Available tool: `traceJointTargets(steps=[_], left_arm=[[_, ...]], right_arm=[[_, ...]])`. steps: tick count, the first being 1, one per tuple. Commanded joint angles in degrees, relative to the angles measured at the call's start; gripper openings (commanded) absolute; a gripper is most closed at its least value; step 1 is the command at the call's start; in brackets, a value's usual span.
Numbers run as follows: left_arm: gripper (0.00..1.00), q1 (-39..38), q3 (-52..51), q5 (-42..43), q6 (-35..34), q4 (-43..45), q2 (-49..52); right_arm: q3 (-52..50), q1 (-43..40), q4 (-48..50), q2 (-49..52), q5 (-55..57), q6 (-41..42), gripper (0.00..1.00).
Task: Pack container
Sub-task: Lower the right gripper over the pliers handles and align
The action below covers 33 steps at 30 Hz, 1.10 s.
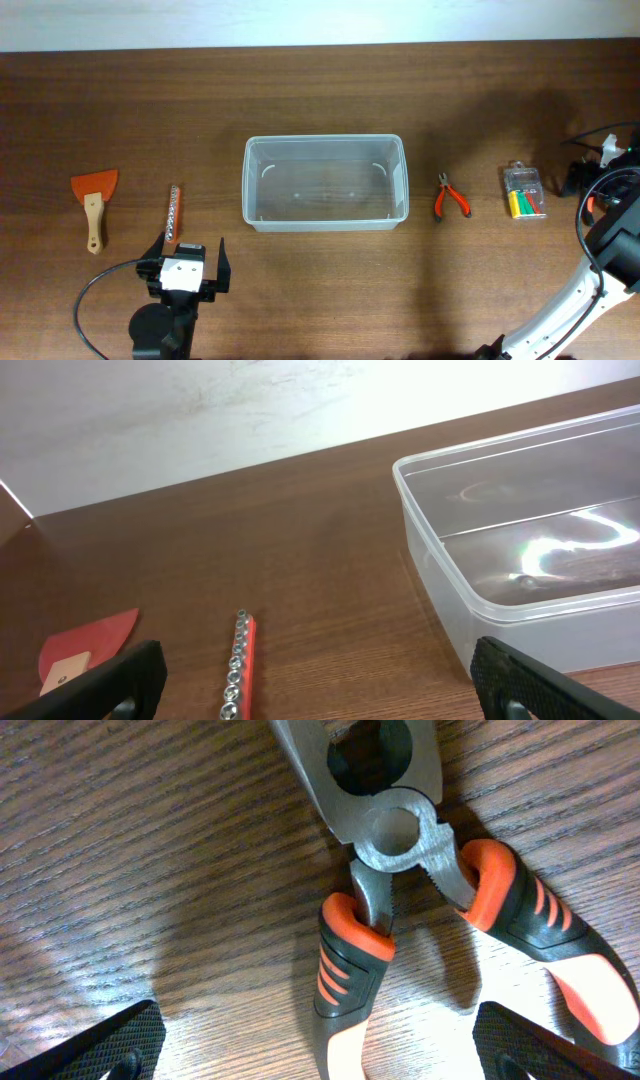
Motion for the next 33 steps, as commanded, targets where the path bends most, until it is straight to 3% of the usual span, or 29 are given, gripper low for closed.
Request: traceJointTargets(steps=[1, 33], left_arm=[[0.99, 0.28, -0.31, 0.59, -0.31, 0.04, -0.44], [0.99, 0.28, -0.31, 0.59, -0.31, 0.04, -0.44]], right_arm=[[0.85, -0.11, -0.26, 1.55, 0.92, 0.42, 0.99], [0.85, -0.11, 0.63, 1.70, 0.87, 0.70, 0.99]])
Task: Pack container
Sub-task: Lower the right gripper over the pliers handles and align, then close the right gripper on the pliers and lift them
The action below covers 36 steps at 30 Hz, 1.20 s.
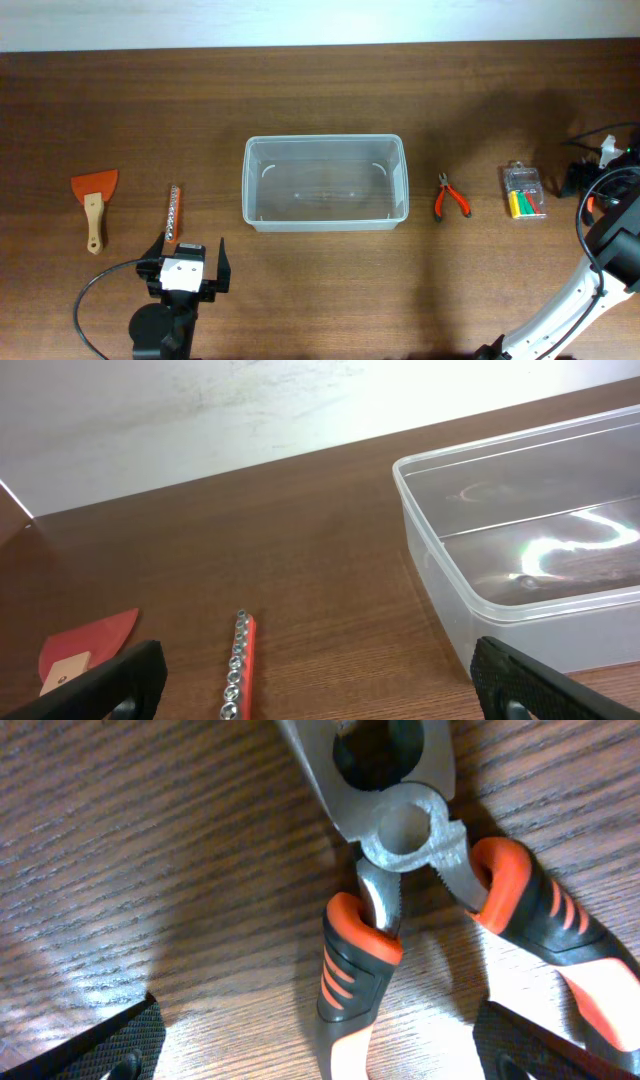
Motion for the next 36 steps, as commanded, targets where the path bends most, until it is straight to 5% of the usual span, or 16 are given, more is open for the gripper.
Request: traceJointTargets(steps=[1, 6, 10, 16, 36], left_arm=[[0.99, 0.28, -0.31, 0.59, -0.28, 0.04, -0.44], [0.99, 0.28, -0.31, 0.59, -0.28, 0.04, -0.44], [0.99, 0.28, -0.31, 0.59, -0.28, 0.04, -0.44], [0.99, 0.28, -0.31, 0.59, -0.28, 0.04, -0.44], [0.99, 0.28, -0.31, 0.59, -0.28, 0.04, -0.44]], right_arm=[[0.85, -0.13, 0.85, 1.29, 0.90, 0.72, 0.96], [0.85, -0.11, 1.07, 1.29, 0.90, 0.92, 0.75], [0.85, -0.11, 1.11, 1.29, 0.90, 0.90, 0.72], [0.85, -0.13, 1.11, 1.29, 0.92, 0.90, 0.54], [0.85, -0.11, 1.62, 1.29, 0.90, 0.92, 0.32]])
